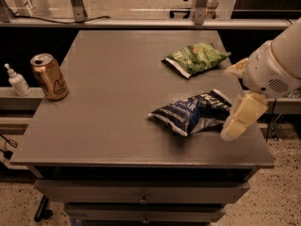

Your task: Move blue chip bag near orange can

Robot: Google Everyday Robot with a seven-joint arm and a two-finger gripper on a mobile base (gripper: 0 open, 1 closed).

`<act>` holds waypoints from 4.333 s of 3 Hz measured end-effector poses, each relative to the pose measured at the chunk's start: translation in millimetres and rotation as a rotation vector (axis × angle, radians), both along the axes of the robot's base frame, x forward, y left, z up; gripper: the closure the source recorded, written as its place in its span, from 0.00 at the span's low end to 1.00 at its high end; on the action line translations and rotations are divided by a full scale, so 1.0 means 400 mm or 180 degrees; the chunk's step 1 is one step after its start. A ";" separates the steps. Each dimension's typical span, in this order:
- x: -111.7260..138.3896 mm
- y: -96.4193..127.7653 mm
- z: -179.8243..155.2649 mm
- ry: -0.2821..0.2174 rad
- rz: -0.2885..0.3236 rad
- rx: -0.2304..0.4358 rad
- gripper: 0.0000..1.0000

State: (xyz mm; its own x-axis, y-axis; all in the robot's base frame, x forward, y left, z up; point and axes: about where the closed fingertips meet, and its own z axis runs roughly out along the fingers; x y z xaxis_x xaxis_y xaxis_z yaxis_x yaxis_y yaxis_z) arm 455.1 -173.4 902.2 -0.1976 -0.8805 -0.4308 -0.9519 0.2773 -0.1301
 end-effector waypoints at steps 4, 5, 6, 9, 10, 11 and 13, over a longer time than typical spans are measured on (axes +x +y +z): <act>0.025 0.142 -0.109 0.0007 0.0054 0.0443 0.39; 0.025 0.140 -0.115 -0.0017 0.0022 0.0474 0.63; 0.033 0.145 -0.102 -0.0078 0.0014 0.0512 0.87; 0.111 0.210 0.090 -0.0638 0.0090 0.0693 1.00; 0.144 0.267 0.098 -0.0767 0.0126 0.0801 1.00; 0.205 0.388 0.106 -0.1008 0.0204 0.0853 1.00; 0.339 0.592 0.093 -0.1413 0.0361 0.0776 1.00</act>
Offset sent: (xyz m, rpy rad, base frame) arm 0.0138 0.0579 -0.0429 0.1429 0.0106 0.0300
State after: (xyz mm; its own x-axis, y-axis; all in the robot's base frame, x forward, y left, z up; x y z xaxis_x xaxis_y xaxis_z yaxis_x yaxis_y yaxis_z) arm 590.5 63.6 939.4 0.1417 -0.7495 -0.6467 -0.8455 0.2482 -0.4729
